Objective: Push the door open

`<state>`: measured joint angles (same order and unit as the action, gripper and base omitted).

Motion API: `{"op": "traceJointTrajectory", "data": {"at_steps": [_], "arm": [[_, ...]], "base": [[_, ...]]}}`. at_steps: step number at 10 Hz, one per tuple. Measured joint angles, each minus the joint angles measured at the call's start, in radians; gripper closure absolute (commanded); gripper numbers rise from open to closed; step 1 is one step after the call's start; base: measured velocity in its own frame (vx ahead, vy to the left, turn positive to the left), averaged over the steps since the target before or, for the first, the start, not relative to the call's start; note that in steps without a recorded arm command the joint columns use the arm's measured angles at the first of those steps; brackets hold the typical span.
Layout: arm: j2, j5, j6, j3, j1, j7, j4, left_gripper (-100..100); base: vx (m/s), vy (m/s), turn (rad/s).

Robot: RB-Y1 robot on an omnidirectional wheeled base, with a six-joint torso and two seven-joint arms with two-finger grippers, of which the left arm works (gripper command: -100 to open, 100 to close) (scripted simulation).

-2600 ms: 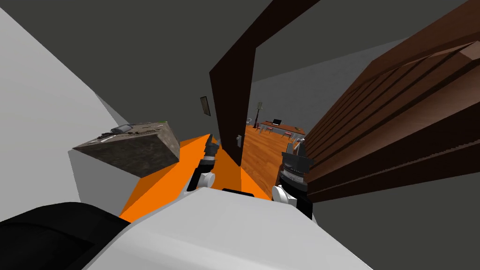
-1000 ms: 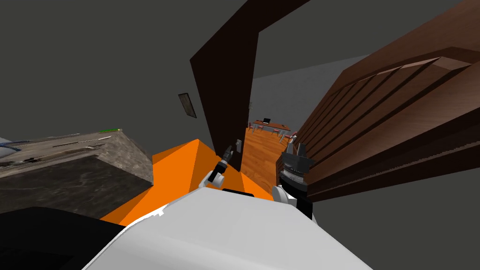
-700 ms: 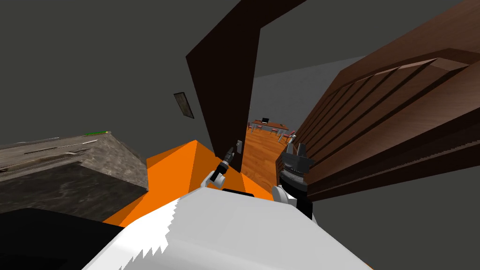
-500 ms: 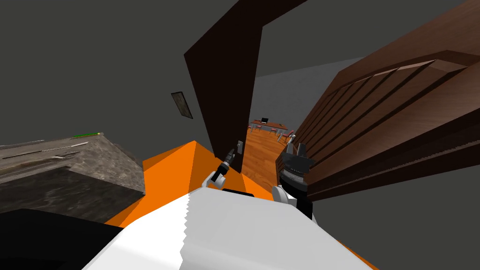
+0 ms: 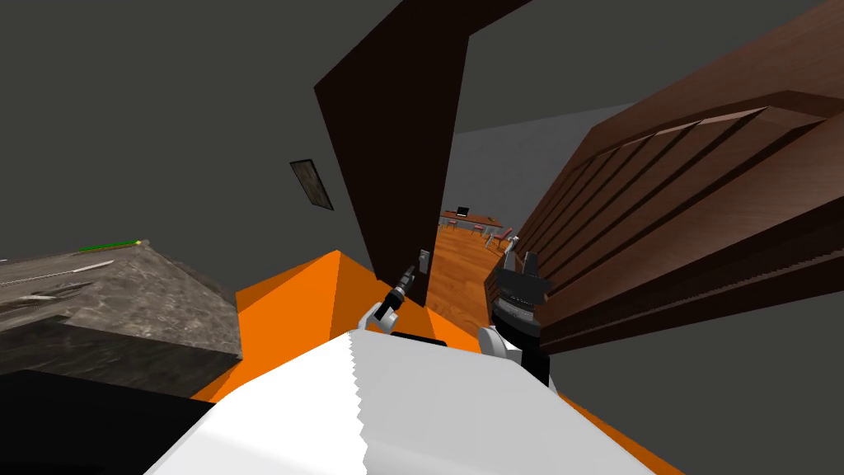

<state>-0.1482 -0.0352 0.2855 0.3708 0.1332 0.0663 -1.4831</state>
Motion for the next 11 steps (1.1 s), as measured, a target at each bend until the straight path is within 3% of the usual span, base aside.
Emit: {"op": "traceJointTrajectory", "data": {"at_steps": [2, 9, 10, 11], "arm": [[-0.002, 0.002, -0.002, 0.007, -0.007, 0.001, 0.019, -100], [0.024, 0.001, 0.008, -0.02, -0.047, -0.003, 0.078, -100], [0.024, 0.001, 0.009, -0.021, -0.048, -0.004, 0.079, 100], [0.024, 0.001, 0.009, -0.021, -0.048, -0.003, 0.078, 100]], "base": [[0.076, 0.012, -0.028], [0.18, -0.062, -0.026], [-0.012, 0.002, 0.004], [-0.025, 0.009, -0.017]]}}
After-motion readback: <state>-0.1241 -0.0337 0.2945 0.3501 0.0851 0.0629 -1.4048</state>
